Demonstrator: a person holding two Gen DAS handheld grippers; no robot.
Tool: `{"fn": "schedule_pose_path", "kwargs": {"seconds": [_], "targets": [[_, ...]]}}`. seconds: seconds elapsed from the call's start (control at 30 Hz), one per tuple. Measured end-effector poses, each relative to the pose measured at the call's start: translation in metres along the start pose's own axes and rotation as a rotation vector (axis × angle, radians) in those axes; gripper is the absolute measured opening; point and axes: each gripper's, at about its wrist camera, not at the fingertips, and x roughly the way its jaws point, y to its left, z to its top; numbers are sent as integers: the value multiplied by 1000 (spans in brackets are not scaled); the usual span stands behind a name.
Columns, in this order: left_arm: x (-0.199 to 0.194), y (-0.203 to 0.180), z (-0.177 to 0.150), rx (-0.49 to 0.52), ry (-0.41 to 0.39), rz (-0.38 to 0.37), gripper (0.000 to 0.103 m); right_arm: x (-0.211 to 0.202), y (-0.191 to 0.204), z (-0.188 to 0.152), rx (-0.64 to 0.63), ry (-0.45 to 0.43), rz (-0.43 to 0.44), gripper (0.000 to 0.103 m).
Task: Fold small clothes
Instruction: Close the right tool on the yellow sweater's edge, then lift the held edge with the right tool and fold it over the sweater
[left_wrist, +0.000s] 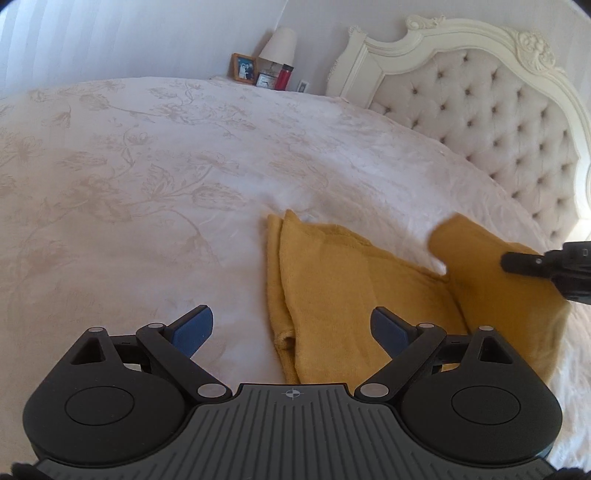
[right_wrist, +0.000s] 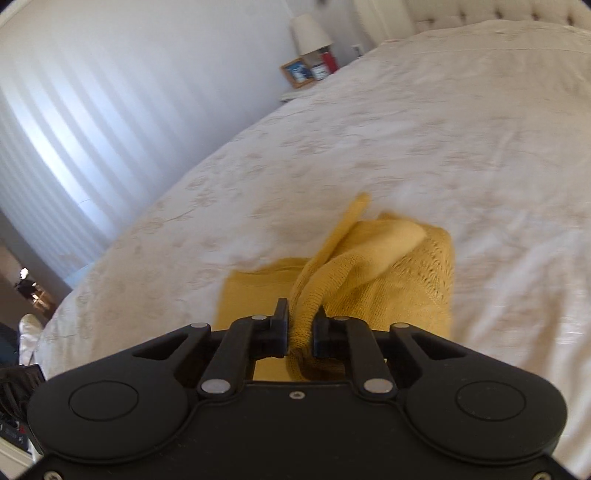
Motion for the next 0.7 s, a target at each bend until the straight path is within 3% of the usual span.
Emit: {"fn": "schedule_pose_path", "kwargs": {"seconds": [0.1, 0.37, 0.5, 0.57, 0.63, 0.7], "targets": [[-2, 11, 5, -39, -12, 4, 93, 29, 27, -6, -20, 26, 27, 20], [-6, 37, 14, -144, -29, 21, 93, 84, 67, -33, -76, 69, -14, 20], [-5, 43, 15, -172, -28, 11, 93, 104, 78, -43, -116, 122, -47, 29], [-4, 45, 14, -181, -23, 6, 93, 107, 77, -45, -88, 135, 17, 31], [-3, 47, 13, -185, -20, 4, 93, 100, 74, -45, -44, 115, 93, 44], [-4, 47, 13, -187, -20, 4, 93, 87, 72, -41, -36, 78, 118, 45]]}}
